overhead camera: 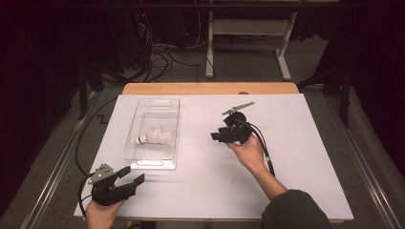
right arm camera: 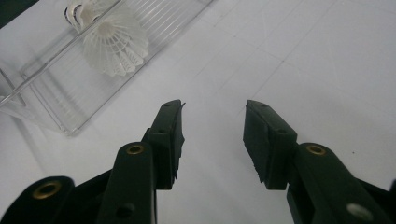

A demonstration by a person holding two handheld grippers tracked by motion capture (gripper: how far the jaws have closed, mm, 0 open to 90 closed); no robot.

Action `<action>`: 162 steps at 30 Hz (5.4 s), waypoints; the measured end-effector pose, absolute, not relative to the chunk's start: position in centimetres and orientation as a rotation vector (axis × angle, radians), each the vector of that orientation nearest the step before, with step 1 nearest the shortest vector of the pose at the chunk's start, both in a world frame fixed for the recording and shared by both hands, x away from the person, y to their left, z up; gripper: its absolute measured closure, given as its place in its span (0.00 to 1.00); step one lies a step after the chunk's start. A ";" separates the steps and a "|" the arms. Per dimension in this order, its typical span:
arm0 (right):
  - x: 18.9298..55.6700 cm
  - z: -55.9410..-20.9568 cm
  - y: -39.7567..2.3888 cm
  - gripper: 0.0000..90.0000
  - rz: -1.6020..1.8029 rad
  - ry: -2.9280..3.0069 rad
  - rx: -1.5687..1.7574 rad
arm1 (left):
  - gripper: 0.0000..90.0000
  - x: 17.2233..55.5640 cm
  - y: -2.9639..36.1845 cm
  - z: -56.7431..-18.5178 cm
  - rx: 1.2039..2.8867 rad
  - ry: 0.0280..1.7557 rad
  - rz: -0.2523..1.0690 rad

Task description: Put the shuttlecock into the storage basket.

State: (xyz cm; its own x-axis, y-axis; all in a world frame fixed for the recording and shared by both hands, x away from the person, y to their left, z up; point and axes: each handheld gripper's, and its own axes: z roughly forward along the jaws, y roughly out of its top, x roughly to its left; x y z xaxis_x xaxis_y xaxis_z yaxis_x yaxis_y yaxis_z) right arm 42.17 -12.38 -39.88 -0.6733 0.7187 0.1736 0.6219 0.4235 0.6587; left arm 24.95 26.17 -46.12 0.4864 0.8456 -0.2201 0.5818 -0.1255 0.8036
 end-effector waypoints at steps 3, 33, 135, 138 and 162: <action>42.2 -40.0 -12.6 0.64 1.081 2.535 1.213 | 0.36 24.9 26.2 -46.1 1.819 1.200 0.364; 41.5 -40.5 -14.1 0.54 1.041 2.491 1.258 | 0.36 24.9 26.2 -46.0 1.816 1.201 0.377; 38.9 -41.6 -22.0 0.50 1.044 2.402 1.367 | 0.36 25.0 26.2 -46.1 1.816 1.204 0.369; 38.8 -41.6 -22.2 0.51 1.042 2.398 1.372 | 0.36 24.9 26.2 -46.1 1.813 1.204 0.370; 37.9 -42.1 -23.9 0.51 1.044 2.380 1.397 | 0.36 25.0 26.2 -46.1 1.815 1.205 0.369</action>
State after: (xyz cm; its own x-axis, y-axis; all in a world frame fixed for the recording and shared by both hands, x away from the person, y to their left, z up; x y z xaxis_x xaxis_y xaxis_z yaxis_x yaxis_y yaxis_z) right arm 37.92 -23.91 -42.06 -0.5374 0.8243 0.1783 0.6895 0.3077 0.6556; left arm 24.96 26.19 -46.09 0.4812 0.8489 -0.2189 0.5809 -0.1217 0.8048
